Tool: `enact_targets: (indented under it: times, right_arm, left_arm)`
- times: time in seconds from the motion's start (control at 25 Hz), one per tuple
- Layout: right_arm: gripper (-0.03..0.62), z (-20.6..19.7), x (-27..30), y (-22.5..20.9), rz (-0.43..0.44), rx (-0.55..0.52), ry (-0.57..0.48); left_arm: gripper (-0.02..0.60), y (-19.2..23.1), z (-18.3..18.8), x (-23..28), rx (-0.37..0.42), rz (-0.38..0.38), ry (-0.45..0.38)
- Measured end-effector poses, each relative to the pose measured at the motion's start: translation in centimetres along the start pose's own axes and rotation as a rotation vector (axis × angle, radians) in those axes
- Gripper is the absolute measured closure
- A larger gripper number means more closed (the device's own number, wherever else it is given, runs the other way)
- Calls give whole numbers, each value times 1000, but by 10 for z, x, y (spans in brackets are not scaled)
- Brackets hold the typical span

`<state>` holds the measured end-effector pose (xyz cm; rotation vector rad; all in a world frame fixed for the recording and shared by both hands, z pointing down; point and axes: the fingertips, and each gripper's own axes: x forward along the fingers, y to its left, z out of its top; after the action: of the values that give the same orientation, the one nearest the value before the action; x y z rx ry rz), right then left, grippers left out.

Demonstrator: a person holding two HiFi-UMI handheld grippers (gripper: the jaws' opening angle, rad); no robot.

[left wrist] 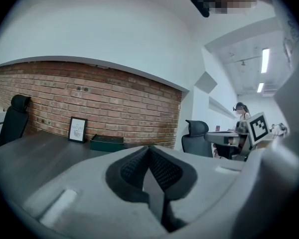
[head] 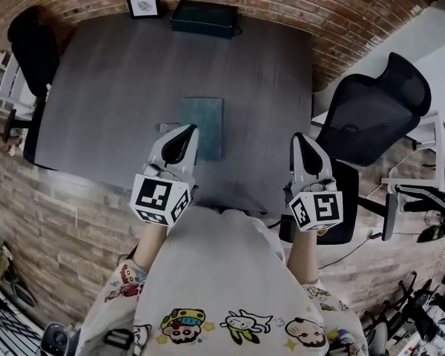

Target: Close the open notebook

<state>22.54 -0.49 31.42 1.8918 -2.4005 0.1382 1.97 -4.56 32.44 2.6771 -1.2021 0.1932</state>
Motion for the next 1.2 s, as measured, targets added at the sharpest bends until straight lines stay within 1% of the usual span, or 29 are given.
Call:
enact_targets:
  times: [0.12, 0.32, 0.56, 1.2]
  right_arm:
    - [586, -2, 2, 1, 6, -1, 1]
    - [586, 0, 7, 1, 15, -24, 12]
    - [585, 1, 14, 4, 25, -16, 6]
    - [585, -3, 31, 4, 25, -16, 15]
  left_arm:
    - [583, 3, -3, -2, 7, 5, 0]
    - [583, 11, -5, 2, -1, 26, 8]
    - [583, 19, -5, 6, -8, 39, 10]
    - [583, 35, -5, 11, -11, 48, 18]
